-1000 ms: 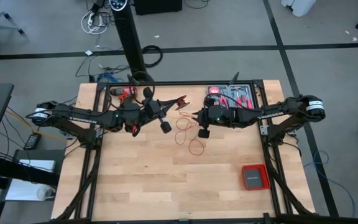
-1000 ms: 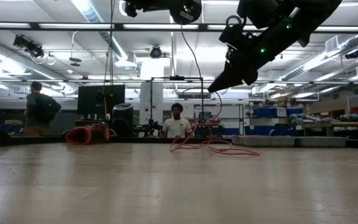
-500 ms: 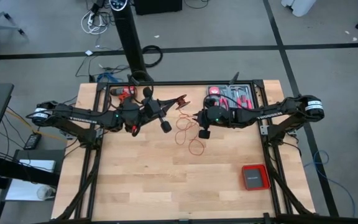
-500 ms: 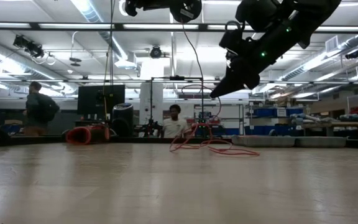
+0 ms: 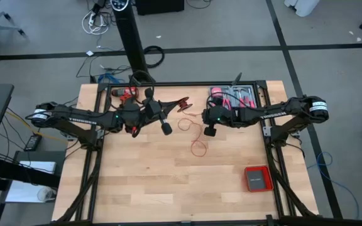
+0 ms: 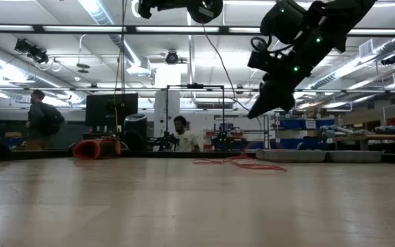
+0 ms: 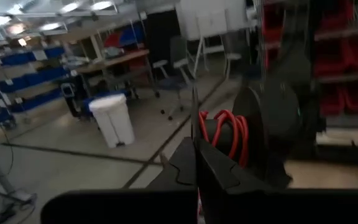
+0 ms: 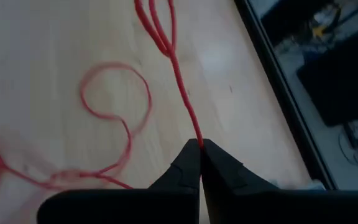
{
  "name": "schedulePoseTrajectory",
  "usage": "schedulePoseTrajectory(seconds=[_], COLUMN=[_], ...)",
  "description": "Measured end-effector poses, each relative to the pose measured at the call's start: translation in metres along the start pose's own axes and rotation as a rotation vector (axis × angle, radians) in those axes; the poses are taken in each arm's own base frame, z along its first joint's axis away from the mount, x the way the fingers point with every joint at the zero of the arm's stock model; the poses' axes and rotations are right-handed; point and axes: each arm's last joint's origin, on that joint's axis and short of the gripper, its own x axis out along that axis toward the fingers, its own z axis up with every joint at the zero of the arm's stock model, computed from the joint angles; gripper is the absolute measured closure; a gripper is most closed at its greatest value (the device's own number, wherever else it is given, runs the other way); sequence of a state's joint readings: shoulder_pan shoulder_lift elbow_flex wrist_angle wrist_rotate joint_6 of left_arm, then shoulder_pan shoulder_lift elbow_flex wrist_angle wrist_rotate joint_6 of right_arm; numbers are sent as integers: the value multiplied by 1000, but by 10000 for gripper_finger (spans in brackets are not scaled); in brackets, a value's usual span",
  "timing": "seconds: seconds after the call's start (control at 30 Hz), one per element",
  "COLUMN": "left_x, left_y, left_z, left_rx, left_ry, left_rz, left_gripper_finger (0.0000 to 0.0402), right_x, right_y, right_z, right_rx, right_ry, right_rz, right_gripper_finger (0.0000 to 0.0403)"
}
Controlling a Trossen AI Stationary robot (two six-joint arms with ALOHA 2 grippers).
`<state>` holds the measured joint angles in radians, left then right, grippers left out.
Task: Coil cords
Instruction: Coil the red wire on the black spool
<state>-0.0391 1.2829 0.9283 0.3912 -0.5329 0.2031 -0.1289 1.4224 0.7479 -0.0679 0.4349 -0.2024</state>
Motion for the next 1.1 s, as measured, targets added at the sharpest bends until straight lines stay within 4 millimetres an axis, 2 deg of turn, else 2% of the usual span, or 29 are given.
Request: schedulePoseTrajectory(seconds=[0.2, 0.37, 0.57, 0.67, 0.83, 1.1], left_x=[-5, -8, -11, -12, -13, -16], left_y=[2, 2, -2, -4, -2, 3], left_z=[-5, -3, -1, -5, -14, -27], left_rx=[19, 11, 20, 36, 80, 191], left_ry=[82, 74, 47, 86, 183, 322], left_rz=[-16, -57, -268, -317, -245, -108], left_gripper_finger=[401, 401, 401, 401, 401, 401], right_x=[-15, -34, -55, -64, -81, -109], right_y=[-11, -26, -42, -48, -53, -55], right_z=[-4, -6, -15, -21, -25, -17], right_rx=[-13, -1, 47, 81, 126, 179], right_ry=[57, 71, 37, 13, -43, -219], right_rz=[-109, -188, -241, -257, -268, -251], right_gripper_finger=[401, 402, 402, 402, 403, 403])
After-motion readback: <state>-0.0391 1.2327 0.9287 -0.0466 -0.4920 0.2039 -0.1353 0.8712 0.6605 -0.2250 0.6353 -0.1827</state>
